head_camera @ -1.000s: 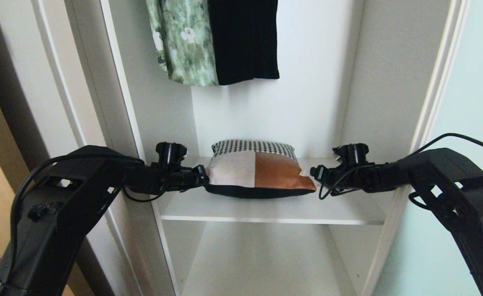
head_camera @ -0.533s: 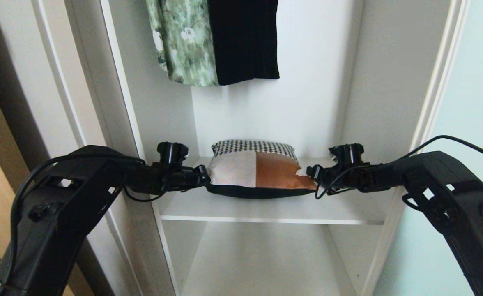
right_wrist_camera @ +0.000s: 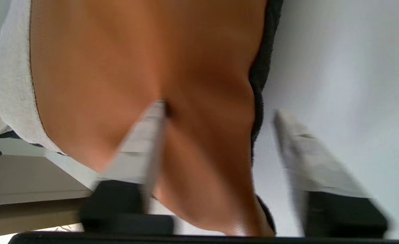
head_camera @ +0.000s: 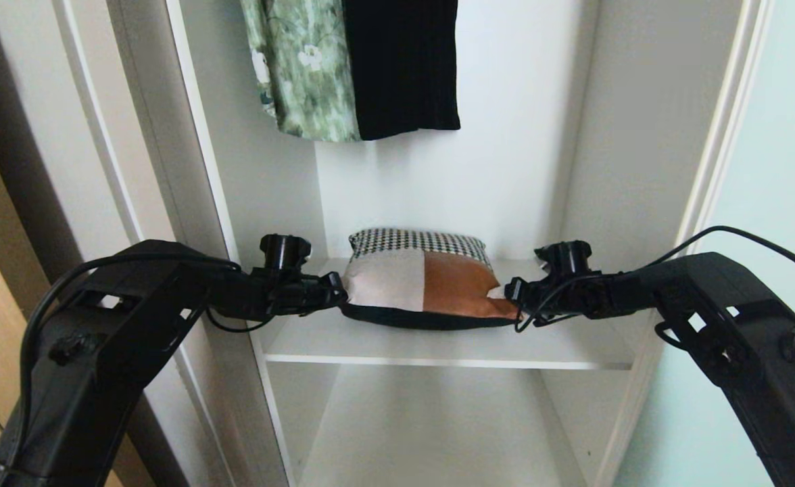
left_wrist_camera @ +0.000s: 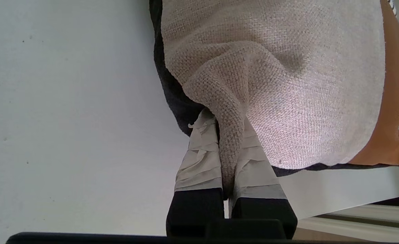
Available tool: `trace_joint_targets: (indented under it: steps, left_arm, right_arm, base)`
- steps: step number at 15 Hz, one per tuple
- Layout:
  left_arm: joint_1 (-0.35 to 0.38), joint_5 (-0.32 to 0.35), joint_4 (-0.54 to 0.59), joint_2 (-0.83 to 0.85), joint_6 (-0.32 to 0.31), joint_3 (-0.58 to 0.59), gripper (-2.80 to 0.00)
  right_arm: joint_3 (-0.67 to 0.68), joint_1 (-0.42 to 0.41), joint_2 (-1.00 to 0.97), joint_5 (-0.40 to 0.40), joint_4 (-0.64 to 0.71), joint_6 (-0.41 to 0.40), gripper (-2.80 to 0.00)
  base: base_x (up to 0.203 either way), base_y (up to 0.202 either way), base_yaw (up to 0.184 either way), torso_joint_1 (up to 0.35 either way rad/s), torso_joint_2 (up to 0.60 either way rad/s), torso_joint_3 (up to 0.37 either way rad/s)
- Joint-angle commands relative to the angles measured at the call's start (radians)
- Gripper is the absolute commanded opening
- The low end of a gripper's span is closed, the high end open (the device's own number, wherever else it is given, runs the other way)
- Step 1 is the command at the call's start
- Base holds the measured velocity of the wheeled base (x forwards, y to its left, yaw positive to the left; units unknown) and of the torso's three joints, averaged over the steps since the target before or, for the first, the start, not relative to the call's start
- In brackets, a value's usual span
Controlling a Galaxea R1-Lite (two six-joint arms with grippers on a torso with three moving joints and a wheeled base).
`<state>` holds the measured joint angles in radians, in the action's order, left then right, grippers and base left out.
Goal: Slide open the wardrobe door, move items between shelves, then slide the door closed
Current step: Place the pillow on the lower shelf
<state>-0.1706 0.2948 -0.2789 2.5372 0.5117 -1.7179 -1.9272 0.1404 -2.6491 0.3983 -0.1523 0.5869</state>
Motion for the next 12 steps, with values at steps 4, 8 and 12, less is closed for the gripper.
trace_joint_targets:
  steps: [4, 8, 12]
  left_arm:
    - [-0.001, 0.001, -0.002, 0.011, 0.007, 0.0, -2.8]
    - [-0.03, -0.02, -0.003, -0.011, 0.002, 0.034, -2.8]
    - [-0.064, -0.118, -0.043, -0.068, 0.004, 0.112, -2.8]
  right_arm:
    - [0.004, 0.0, 0.006, 0.004, 0.0, 0.009, -2.8]
    - [0.033, -0.011, 0.064, 0.032, 0.03, 0.029, -2.8]
    - [0.204, -0.014, 0.226, 0.122, 0.053, 0.026, -2.8]
  base:
    - [0.0, 0.0, 0.0, 0.0, 0.0, 0.0]
    - [0.0, 0.0, 0.0, 0.0, 0.0, 0.0]
    - [0.0, 0.0, 0.0, 0.0, 0.0, 0.0]
